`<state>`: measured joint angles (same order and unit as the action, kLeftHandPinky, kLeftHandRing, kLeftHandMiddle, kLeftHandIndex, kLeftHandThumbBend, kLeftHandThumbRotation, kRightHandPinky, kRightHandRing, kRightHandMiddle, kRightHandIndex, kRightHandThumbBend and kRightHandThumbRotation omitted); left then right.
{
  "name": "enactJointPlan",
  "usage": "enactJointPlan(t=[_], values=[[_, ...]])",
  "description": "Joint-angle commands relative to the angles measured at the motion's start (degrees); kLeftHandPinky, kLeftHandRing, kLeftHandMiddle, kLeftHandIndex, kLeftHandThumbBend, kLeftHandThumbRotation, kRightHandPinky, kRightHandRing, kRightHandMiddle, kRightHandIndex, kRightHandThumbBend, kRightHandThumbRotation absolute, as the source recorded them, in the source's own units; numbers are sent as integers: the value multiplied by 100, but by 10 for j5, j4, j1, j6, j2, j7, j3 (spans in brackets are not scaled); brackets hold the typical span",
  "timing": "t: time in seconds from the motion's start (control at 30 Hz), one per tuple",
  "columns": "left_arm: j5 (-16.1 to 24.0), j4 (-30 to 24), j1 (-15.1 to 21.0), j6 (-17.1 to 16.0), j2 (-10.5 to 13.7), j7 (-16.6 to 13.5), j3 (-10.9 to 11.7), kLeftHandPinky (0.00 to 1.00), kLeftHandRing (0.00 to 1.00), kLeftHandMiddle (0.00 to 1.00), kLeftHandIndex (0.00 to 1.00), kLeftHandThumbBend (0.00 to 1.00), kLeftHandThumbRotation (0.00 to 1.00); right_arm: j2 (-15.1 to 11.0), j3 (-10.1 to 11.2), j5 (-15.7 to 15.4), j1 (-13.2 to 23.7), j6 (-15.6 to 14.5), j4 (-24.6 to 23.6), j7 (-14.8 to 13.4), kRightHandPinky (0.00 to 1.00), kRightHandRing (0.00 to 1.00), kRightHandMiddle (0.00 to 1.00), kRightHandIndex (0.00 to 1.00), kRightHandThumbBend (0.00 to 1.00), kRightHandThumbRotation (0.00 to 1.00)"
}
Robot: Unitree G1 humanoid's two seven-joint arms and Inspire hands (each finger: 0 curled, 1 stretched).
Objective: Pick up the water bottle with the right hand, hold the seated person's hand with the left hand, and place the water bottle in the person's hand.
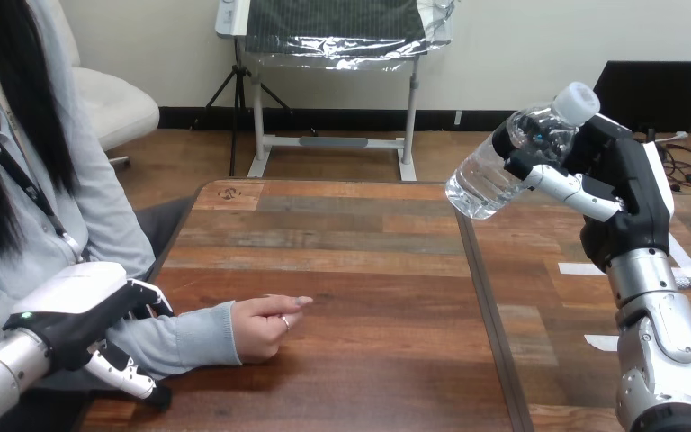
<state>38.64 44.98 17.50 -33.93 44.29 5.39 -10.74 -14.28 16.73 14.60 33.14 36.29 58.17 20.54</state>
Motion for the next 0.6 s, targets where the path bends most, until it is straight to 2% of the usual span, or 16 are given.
enactJointPlan(t=[0.0, 0.2, 0.4, 0.57], values=[[-5, 13, 40, -3, -7, -13, -13, 54, 57, 60, 62, 100, 29, 5, 6, 15, 17, 17, -52, 10, 29, 36, 42, 43, 71, 0], [-6, 21, 41, -6, -13, -22, -19, 51, 54, 58, 60, 100, 24, 6, 0, 9, 4, 16, -73, 10, 30, 37, 43, 43, 71, 0], [-9, 22, 42, 4, -18, -15, -23, 49, 52, 56, 57, 100, 17, 7, -4, 9, -5, 17, -87, 18, 31, 38, 43, 44, 70, 0], [-17, 31, 43, -6, -22, -19, -25, 46, 49, 54, 54, 100, 11, 12, -5, 14, -11, 10, -100, 25, 31, 38, 43, 44, 69, 0]])
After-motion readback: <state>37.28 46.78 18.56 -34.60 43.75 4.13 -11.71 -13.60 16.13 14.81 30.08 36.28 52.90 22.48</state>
